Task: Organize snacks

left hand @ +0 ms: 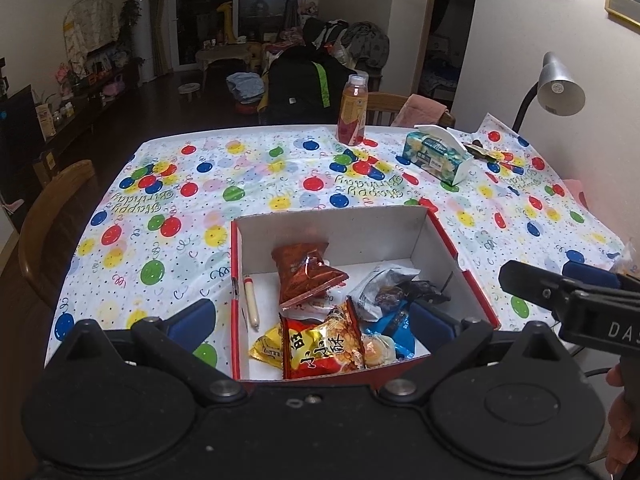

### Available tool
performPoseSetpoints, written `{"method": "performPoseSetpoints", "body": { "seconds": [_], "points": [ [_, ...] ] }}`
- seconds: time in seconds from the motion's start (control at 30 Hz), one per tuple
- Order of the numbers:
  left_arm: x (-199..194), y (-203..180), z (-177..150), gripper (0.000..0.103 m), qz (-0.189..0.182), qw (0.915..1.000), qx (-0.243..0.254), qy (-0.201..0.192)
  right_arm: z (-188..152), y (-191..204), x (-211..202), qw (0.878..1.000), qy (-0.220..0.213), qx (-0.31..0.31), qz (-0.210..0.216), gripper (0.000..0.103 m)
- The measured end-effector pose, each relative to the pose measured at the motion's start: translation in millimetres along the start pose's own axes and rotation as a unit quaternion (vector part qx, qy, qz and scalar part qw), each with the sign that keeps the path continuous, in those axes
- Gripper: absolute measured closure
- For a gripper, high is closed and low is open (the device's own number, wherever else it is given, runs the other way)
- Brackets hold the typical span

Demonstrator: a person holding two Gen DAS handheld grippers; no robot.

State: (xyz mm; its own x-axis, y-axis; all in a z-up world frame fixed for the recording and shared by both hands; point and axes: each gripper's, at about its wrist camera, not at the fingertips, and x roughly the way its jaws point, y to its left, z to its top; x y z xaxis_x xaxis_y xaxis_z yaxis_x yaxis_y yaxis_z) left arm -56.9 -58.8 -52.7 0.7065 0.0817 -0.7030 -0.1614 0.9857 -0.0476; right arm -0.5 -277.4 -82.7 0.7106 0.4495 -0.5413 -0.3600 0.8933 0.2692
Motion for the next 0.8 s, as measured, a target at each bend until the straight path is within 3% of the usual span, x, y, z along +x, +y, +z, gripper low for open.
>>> {"method": "performPoseSetpoints", "body": {
  "seconds": [0.8],
  "points": [
    [1, -25, -4, 0.0, 0.002, 0.9999, -0.009, 0.004, 0, -21, 2, 1.0, 0.014, 0.002, 0.011, 0.0]
  ]
}}
